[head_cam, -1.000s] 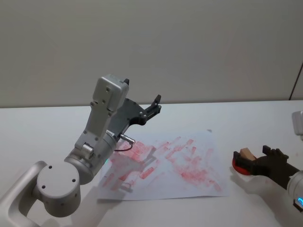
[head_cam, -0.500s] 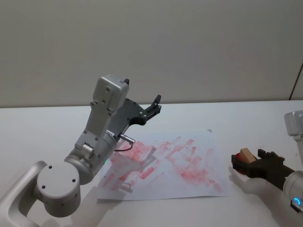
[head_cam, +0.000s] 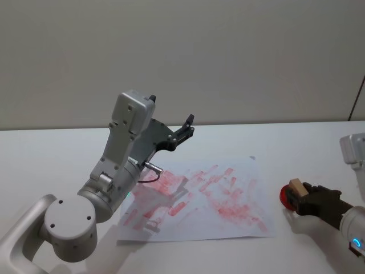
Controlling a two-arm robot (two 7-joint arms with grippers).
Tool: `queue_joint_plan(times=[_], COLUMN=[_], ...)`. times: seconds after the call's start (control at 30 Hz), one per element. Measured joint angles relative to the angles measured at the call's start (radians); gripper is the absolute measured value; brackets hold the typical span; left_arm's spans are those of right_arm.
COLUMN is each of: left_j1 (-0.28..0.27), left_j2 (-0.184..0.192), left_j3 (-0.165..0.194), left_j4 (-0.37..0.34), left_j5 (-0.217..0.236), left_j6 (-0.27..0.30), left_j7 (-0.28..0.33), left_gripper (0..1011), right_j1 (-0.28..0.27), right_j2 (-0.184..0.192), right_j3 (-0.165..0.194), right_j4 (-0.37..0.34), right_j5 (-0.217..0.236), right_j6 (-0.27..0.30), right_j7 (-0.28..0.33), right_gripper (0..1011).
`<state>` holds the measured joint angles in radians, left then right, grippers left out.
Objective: Use the one hand to pick up the stamp and affix it onto the A4 paper.
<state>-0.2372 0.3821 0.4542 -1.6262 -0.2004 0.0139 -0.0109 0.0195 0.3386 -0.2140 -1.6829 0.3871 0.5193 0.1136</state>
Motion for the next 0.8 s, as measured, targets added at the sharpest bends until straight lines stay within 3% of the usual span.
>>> queue_joint_plan(times=[0.17, 0.3, 0.53, 0.8], left_j1=[0.0, 0.0, 0.0, 0.0], left_j2=[0.0, 0.0, 0.0, 0.0], left_j3=[0.0, 0.0, 0.0, 0.0], left_j4=[0.0, 0.0, 0.0, 0.0], left_j5=[0.0, 0.0, 0.0, 0.0], left_j6=[0.0, 0.0, 0.0, 0.0], left_j7=[0.0, 0.0, 0.0, 0.0], left_gripper=[1001, 1001, 1001, 1001], right_j1=[0.001, 0.001, 0.003, 0.026], right_j2=[0.0, -0.001, -0.001, 0.001], right_j3=[-0.001, -0.001, -0.001, -0.008], right_j4=[0.001, 0.001, 0.001, 0.001], right_j5=[-0.001, -0.001, -0.005, -0.05], right_j6=[0.002, 0.003, 0.003, -0.02], right_j7=[0.0, 0.001, 0.005, 0.054], right_gripper=[304, 228, 225, 225])
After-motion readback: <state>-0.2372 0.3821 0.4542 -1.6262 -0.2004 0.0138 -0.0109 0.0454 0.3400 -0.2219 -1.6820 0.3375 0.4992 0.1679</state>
